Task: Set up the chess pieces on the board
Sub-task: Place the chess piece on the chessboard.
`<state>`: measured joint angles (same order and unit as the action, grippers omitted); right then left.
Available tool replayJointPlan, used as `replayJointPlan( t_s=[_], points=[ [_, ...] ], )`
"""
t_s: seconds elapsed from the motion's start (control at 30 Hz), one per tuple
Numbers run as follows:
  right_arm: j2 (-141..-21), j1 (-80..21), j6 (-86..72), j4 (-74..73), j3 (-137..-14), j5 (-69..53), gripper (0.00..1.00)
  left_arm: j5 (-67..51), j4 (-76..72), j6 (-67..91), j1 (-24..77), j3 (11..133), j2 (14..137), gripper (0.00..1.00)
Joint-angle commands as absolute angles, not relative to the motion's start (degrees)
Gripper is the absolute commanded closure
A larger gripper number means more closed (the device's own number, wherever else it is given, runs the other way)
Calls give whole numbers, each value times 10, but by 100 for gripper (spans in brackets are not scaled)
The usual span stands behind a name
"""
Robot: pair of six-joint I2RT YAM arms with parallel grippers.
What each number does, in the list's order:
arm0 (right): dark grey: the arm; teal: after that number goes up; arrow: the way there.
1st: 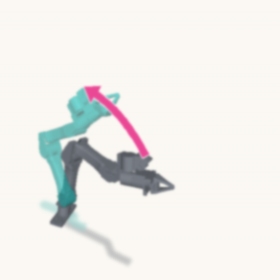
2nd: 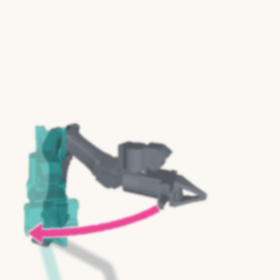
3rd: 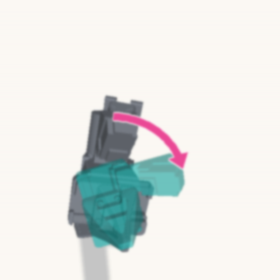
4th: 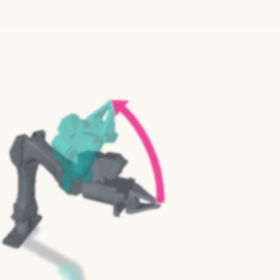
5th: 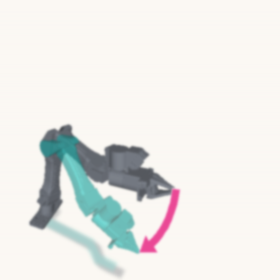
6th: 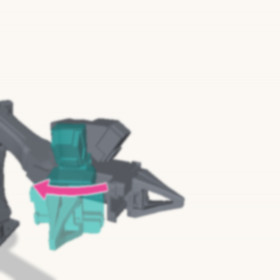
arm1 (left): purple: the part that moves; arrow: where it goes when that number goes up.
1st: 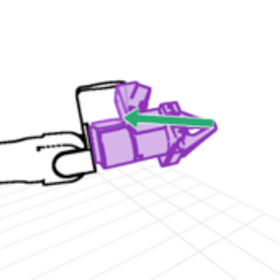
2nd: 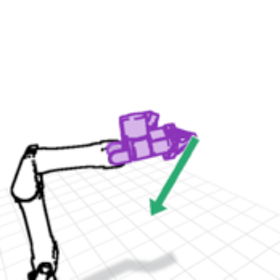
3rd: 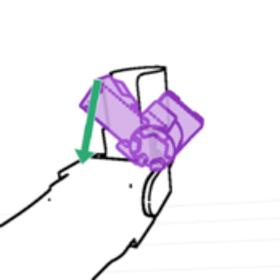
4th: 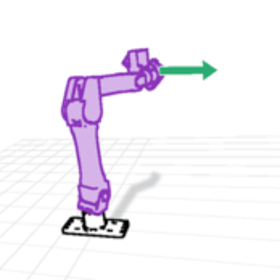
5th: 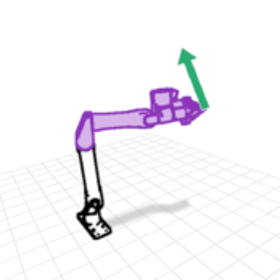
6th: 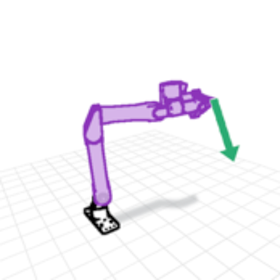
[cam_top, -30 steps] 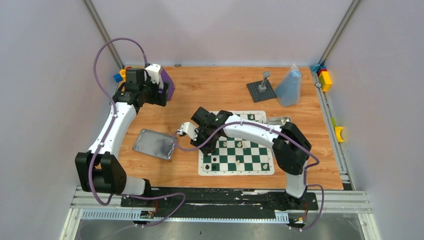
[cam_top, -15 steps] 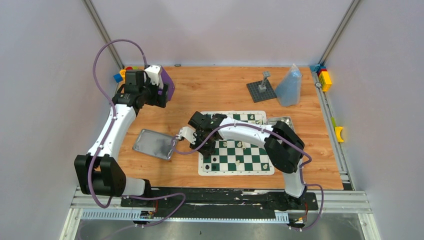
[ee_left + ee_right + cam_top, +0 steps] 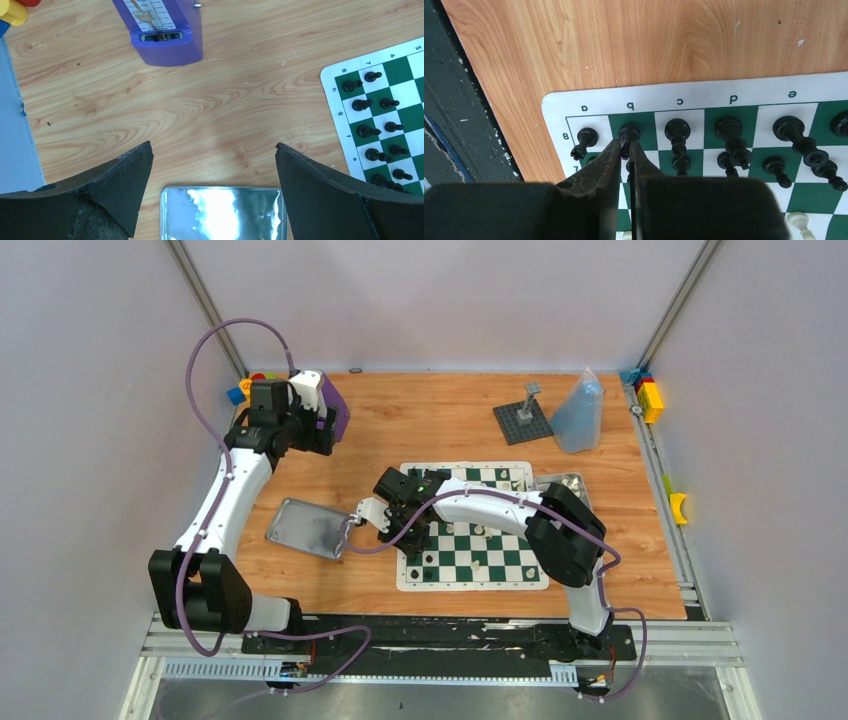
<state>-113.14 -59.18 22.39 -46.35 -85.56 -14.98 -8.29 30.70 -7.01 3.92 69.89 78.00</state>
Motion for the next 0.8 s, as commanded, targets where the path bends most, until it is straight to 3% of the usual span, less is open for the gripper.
replayJointPlan(
  t_s=[0.0, 0.77],
  points=[
    [-1133, -595, 232, -452, -861, -138, 100, -89, 293, -78, 34, 696, 759, 0],
    [-1133, -597, 233, -469, -860, -158, 100, -90, 291, -78, 33, 694, 759, 0]
  ],
)
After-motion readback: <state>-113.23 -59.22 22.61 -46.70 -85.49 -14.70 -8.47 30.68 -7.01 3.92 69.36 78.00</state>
